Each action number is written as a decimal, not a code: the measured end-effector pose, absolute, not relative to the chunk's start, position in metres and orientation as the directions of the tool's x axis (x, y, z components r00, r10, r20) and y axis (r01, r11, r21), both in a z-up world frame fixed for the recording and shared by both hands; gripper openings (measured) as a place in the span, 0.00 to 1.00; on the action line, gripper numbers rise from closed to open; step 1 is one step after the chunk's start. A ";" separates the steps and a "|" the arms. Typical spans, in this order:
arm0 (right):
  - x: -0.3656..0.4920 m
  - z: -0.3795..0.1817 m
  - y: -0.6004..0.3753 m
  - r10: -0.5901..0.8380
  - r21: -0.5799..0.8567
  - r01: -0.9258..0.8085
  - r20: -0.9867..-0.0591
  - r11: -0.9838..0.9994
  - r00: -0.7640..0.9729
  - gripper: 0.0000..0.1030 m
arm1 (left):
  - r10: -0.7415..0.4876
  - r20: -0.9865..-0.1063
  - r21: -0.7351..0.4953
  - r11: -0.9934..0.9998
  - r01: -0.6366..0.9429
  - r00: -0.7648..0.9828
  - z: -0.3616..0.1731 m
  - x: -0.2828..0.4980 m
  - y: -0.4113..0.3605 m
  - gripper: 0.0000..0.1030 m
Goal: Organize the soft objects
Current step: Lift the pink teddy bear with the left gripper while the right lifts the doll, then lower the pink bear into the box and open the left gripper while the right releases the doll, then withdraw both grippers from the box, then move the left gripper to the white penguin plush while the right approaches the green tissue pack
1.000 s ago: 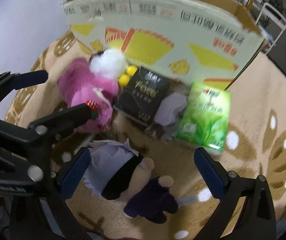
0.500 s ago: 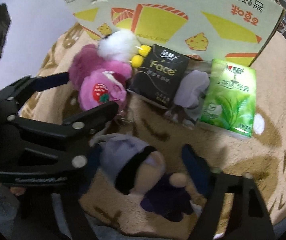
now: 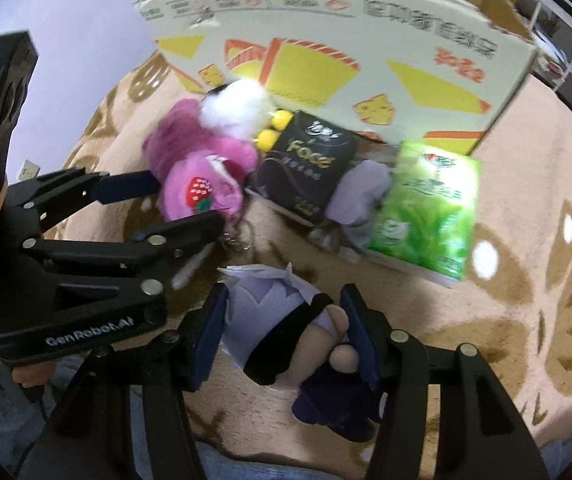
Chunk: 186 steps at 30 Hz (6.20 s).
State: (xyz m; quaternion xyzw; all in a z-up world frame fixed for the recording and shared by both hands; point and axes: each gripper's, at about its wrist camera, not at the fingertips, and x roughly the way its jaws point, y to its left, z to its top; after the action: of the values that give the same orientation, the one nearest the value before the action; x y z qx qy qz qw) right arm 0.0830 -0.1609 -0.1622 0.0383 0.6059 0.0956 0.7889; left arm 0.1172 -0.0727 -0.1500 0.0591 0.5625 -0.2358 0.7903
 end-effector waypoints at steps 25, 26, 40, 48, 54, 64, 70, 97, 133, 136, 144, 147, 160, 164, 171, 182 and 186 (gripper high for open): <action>0.072 -0.120 -0.206 0.095 0.108 0.005 -0.896 0.994 0.434 0.58 | -0.256 -0.892 -0.074 0.896 0.438 0.373 -0.129 0.083 -0.072 0.30; 0.072 -0.118 -0.206 0.098 0.111 0.003 -0.892 0.994 0.442 0.58 | -0.250 -0.888 -0.065 0.900 0.432 0.387 -0.127 0.082 -0.071 0.30; 0.055 -0.084 -0.213 0.112 0.152 0.017 -0.798 0.988 0.593 0.58 | -0.249 -0.848 -0.041 0.911 0.411 0.467 -0.103 0.059 -0.058 0.28; 0.042 -0.056 -0.223 0.115 0.197 0.033 -0.693 0.980 0.712 0.58 | -0.268 -0.748 -0.008 0.919 0.395 0.607 -0.062 0.038 -0.051 0.28; 0.038 -0.037 -0.226 0.105 0.207 0.029 -0.607 0.978 0.788 0.58 | -0.293 -0.627 0.013 0.922 0.386 0.722 -0.024 0.030 -0.046 0.28; 0.048 -0.012 -0.234 0.091 0.231 0.031 -0.500 0.973 0.861 0.59 | -0.325 -0.523 0.045 0.913 0.407 0.788 0.015 0.052 -0.053 0.28; 0.064 -0.002 -0.236 0.087 0.230 0.024 -0.458 0.973 0.885 0.59 | -0.323 -0.497 0.054 0.915 0.401 0.805 0.026 0.074 -0.057 0.28; 0.129 -0.033 -0.236 0.094 0.199 0.001 -0.466 0.980 0.880 0.61 | -0.313 -0.586 0.051 0.906 0.420 0.747 -0.019 0.150 -0.080 0.30; 0.098 -0.032 -0.235 0.023 0.185 0.083 -0.508 0.979 0.861 1.00 | -0.224 -0.603 0.060 0.944 0.325 0.765 -0.008 0.127 -0.048 0.72; 0.092 -0.030 -0.234 0.020 0.186 0.088 -0.515 0.979 0.857 1.00 | -0.222 -0.608 0.041 0.950 0.310 0.762 -0.005 0.122 -0.042 0.85; 0.076 -0.025 -0.238 0.009 0.198 0.116 -0.537 0.973 0.843 1.00 | -0.206 -0.634 0.080 0.941 0.328 0.746 -0.004 0.100 -0.042 0.94; 0.072 -0.025 -0.238 0.005 0.190 0.119 -0.550 0.975 0.835 1.00 | -0.192 -0.635 0.097 0.941 0.324 0.748 -0.005 0.093 -0.043 0.95; 0.066 -0.056 -0.249 0.002 0.218 0.204 -0.688 0.954 0.725 1.00 | -0.160 -0.695 0.111 0.940 0.324 0.701 -0.030 0.086 -0.039 0.95; 0.072 -0.074 -0.257 -0.008 0.222 0.251 -0.735 0.942 0.679 1.00 | -0.178 -0.717 0.081 0.939 0.334 0.674 -0.044 0.093 -0.038 0.95; 0.085 -0.101 -0.265 -0.061 0.177 0.321 -0.789 0.930 0.611 1.00 | -0.195 -0.727 0.048 0.942 0.332 0.659 -0.062 0.108 -0.040 0.95; 0.102 -0.130 -0.270 -0.060 0.145 0.345 -0.852 0.928 0.519 0.88 | -0.200 -0.762 0.040 0.935 0.353 0.615 -0.091 0.133 -0.059 0.95; 0.108 -0.141 -0.268 -0.062 0.119 0.341 -0.878 0.932 0.475 0.88 | -0.194 -0.764 0.070 0.923 0.378 0.615 -0.098 0.138 -0.070 0.95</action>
State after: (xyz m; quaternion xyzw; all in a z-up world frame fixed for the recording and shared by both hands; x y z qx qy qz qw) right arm 0.1081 -0.2684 -0.1409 0.1400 0.4983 -0.1190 0.8473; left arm 0.1376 -0.0701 -0.0978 0.1125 0.4083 -0.1602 0.8916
